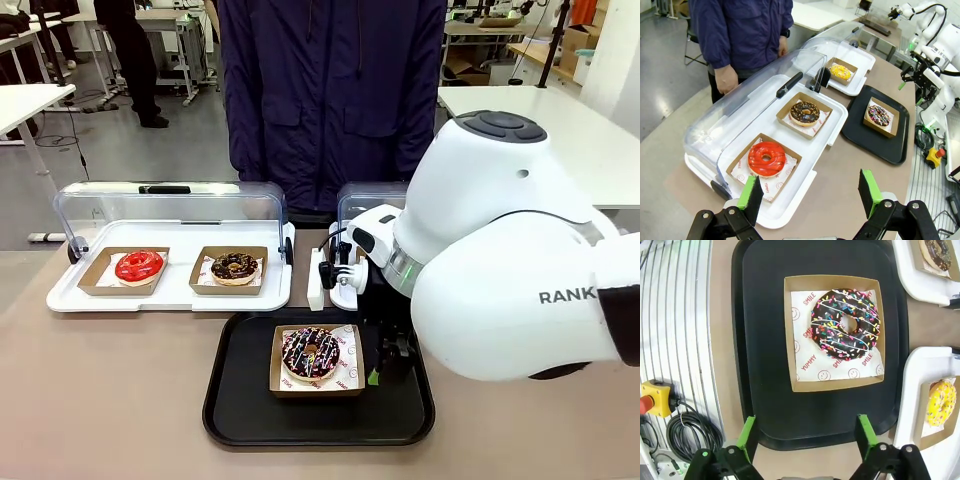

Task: Move the fourth donut from the left to the tray.
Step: Pick up the Paper togo box containing the Donut indicated by the person and place it on the Handle tray.

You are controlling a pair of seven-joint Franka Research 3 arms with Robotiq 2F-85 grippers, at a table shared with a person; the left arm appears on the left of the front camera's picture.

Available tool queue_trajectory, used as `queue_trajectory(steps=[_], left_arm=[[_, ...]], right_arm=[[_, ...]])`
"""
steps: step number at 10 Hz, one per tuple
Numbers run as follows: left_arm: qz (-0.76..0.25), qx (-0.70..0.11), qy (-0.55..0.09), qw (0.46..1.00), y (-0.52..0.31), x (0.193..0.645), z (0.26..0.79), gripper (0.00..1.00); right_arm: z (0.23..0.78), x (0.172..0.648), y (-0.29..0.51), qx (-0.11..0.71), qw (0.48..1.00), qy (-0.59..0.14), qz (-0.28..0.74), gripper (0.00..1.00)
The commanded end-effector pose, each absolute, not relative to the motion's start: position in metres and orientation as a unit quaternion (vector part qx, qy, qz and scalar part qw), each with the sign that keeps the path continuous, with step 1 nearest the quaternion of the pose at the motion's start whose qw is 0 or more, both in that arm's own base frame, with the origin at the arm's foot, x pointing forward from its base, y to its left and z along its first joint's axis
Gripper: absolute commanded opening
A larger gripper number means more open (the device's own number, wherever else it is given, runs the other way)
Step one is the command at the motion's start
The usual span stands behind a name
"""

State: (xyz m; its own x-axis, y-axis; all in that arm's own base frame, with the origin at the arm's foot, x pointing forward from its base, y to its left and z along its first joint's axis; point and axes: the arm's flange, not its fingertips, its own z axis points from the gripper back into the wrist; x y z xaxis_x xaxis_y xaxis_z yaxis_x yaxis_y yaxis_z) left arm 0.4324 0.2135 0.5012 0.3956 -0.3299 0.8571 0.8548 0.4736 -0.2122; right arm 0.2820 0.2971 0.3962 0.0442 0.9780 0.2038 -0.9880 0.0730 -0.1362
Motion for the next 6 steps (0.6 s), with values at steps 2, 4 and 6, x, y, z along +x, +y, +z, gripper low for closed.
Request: queue_trajectory(steps=[2, 4, 6], left_arm=[[-0.392, -0.337, -0.385, 0.764, 0.2137, 0.4309, 0.5017, 1.0], [-0.392, -0.337, -0.385, 0.764, 0.2137, 0.4309, 0.5017, 1.0], [-0.392, -0.337, -0.385, 0.764, 0.2137, 0.4309, 0.5017, 1.0]], right_arm=[[0.3951, 0.2826, 0.3003, 0.018, 0.723, -0.13, 0.678, 1.0], [0.3951, 0.2826, 0.3003, 0.018, 0.723, -0.13, 0.678, 1.0], [0.3951, 0.2826, 0.3003, 0.018, 0.723, -0.13, 0.678, 1.0]])
